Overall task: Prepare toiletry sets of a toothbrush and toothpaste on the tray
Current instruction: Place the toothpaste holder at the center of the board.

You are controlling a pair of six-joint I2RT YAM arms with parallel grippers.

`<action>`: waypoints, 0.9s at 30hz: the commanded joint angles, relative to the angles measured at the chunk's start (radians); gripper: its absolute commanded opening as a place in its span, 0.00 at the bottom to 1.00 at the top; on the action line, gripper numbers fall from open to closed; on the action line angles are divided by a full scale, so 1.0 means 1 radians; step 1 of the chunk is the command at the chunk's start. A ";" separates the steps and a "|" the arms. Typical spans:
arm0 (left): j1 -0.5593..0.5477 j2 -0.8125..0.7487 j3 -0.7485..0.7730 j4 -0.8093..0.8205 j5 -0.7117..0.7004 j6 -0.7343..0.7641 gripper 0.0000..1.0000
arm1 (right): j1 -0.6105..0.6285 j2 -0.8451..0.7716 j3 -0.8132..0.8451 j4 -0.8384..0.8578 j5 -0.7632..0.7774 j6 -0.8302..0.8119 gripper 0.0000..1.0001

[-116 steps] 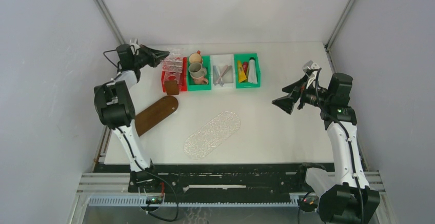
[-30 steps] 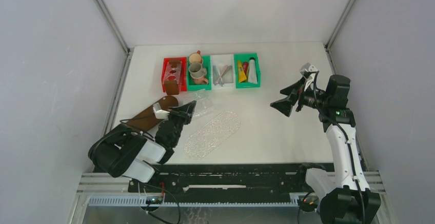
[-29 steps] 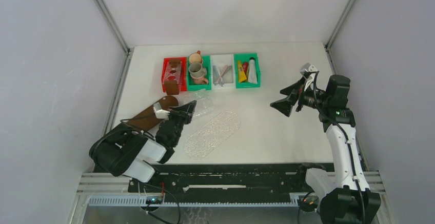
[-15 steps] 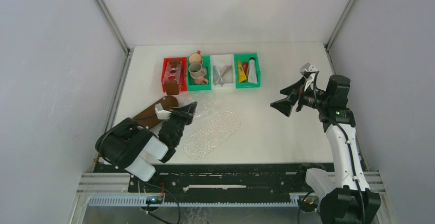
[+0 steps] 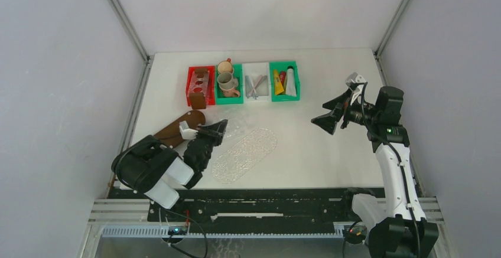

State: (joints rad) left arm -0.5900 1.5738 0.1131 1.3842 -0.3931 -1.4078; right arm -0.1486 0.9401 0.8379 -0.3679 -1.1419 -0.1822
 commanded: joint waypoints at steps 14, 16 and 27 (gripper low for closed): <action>-0.025 -0.017 -0.048 0.075 -0.059 -0.006 0.16 | 0.002 -0.023 0.001 0.027 -0.008 -0.027 1.00; -0.027 -0.014 -0.053 0.075 -0.061 -0.009 0.18 | 0.002 -0.023 0.001 0.027 -0.008 -0.026 1.00; -0.031 -0.021 -0.086 0.073 -0.075 -0.014 0.28 | 0.002 -0.024 0.001 0.026 -0.009 -0.025 1.00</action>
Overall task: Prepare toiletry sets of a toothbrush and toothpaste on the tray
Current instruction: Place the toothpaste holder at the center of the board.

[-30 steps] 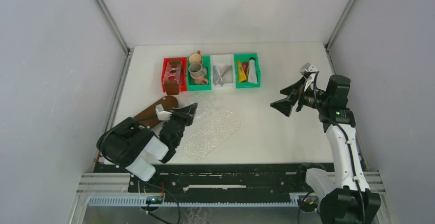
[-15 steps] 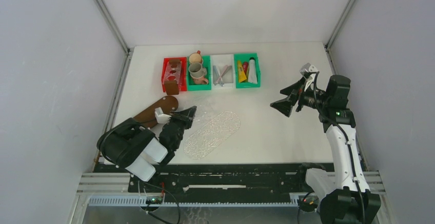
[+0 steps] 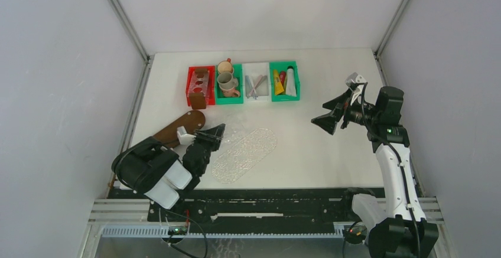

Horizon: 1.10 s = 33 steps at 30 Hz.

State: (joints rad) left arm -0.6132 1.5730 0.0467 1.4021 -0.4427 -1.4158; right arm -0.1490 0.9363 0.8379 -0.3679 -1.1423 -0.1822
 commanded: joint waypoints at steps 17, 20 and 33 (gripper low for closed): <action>-0.010 -0.061 -0.124 0.052 -0.035 0.006 0.63 | 0.003 -0.021 0.001 0.025 -0.008 -0.026 1.00; -0.010 -0.058 -0.164 0.046 -0.044 -0.024 0.69 | 0.003 -0.022 0.001 0.024 -0.010 -0.026 1.00; -0.010 -0.049 -0.230 -0.022 -0.024 -0.096 0.76 | 0.006 -0.021 0.001 0.025 -0.011 -0.028 1.00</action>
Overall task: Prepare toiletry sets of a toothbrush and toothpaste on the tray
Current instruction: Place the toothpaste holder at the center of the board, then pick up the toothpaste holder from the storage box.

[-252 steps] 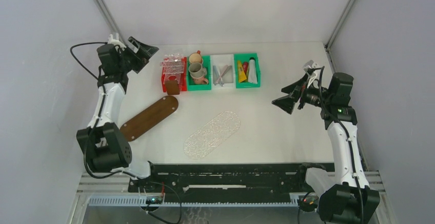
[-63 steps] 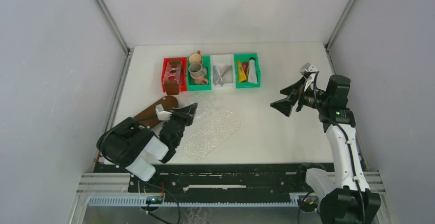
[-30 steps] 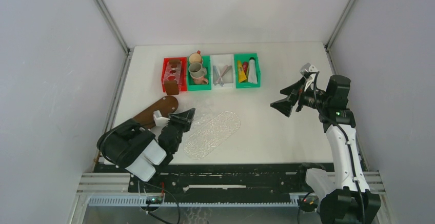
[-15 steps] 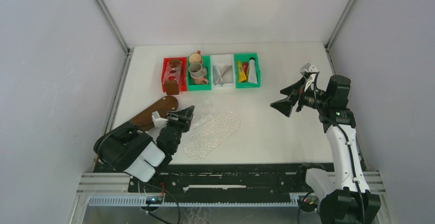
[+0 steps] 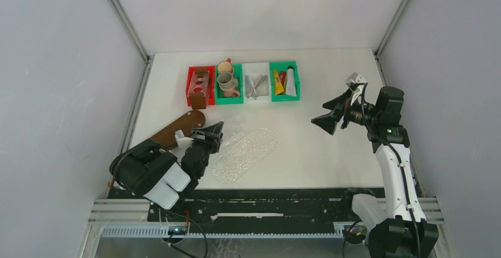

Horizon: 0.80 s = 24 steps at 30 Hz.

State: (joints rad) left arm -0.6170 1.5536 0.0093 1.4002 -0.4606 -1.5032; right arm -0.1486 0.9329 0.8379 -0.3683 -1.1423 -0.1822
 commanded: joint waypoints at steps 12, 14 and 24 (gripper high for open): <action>-0.013 -0.719 0.039 -1.304 -0.120 -0.054 1.00 | 0.005 -0.022 0.001 0.026 -0.011 -0.028 1.00; -0.016 -0.862 0.083 -1.488 -0.198 -0.028 1.00 | 0.006 -0.023 0.001 0.026 -0.010 -0.027 1.00; 0.044 -1.031 0.150 -1.689 -0.172 0.126 1.00 | 0.009 -0.028 0.001 0.025 -0.010 -0.027 1.00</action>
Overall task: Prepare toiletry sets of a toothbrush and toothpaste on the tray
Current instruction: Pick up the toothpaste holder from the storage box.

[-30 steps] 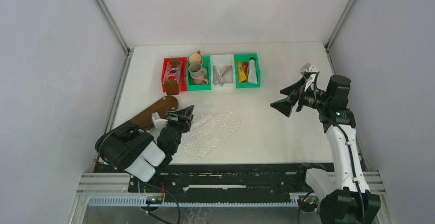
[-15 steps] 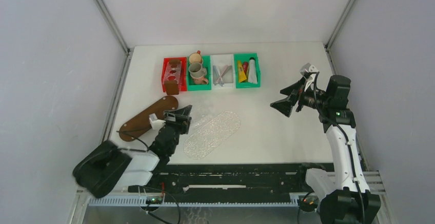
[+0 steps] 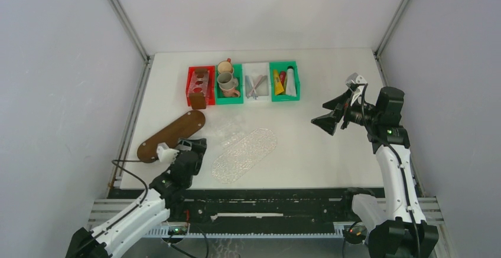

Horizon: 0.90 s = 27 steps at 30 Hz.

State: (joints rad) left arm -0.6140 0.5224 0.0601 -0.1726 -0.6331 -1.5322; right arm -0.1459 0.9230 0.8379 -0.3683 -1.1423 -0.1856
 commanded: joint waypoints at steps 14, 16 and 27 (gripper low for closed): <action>0.495 0.402 0.556 -0.027 0.725 0.968 0.44 | 0.004 -0.021 0.001 0.024 -0.010 -0.028 1.00; 0.494 0.505 0.645 -0.081 0.756 1.039 0.35 | 0.004 -0.019 0.001 0.022 -0.010 -0.028 1.00; 0.495 0.827 0.835 -0.123 0.798 1.157 0.16 | 0.002 -0.018 0.001 0.021 -0.008 -0.033 1.00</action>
State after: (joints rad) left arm -0.1230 1.2949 0.8379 -0.2859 0.0940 -0.4412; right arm -0.1440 0.9215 0.8379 -0.3691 -1.1423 -0.1963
